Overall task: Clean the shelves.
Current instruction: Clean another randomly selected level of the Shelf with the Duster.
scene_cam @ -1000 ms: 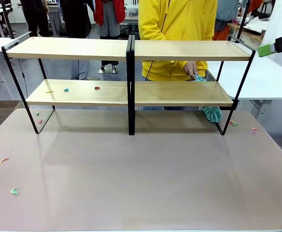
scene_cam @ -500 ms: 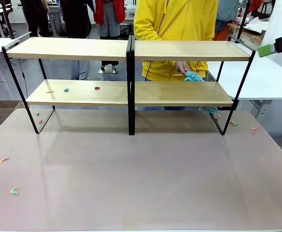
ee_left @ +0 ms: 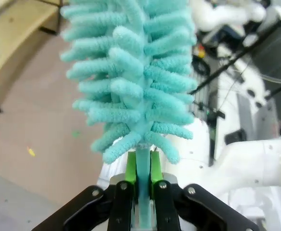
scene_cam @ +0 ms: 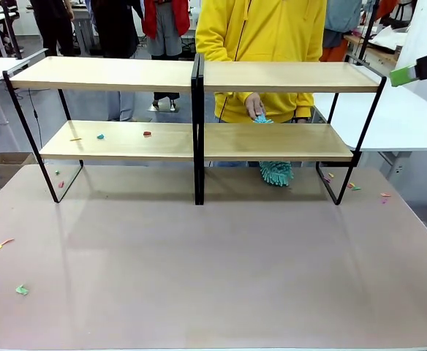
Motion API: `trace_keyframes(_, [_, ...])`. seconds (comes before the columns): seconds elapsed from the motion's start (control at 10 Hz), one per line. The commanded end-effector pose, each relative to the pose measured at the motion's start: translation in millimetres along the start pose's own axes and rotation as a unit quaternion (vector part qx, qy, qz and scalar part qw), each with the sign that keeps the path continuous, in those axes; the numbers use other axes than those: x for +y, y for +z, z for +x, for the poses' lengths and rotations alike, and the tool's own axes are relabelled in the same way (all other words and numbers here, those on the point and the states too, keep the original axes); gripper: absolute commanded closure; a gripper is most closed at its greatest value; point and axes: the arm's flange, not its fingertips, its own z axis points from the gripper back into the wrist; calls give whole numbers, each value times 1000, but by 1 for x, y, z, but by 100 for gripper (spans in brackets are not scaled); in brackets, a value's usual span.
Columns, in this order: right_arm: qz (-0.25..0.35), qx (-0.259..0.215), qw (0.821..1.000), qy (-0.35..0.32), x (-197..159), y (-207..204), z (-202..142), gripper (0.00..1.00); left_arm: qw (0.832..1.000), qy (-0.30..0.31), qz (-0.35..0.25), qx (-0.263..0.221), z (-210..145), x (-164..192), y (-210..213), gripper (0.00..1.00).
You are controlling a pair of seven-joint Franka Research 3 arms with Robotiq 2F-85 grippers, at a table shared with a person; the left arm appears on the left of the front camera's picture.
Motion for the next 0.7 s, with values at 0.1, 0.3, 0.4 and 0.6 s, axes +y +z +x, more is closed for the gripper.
trace_keyframes(0.1, [1,-1,1000,0,0,0,0,0,973,-23,-79,218,62,-35,-128,88])
trace_keyframes(0.3, [1,-1,1000,0,0,0,0,0,968,57,1,243,84,-22,-217,88])
trace_keyframes(0.4, [1,-1,1000,0,0,0,0,0,963,91,22,252,88,-6,-252,88])
trace_keyframes(0.6, [1,-1,1000,0,0,0,0,0,964,58,0,261,87,-19,-232,88])
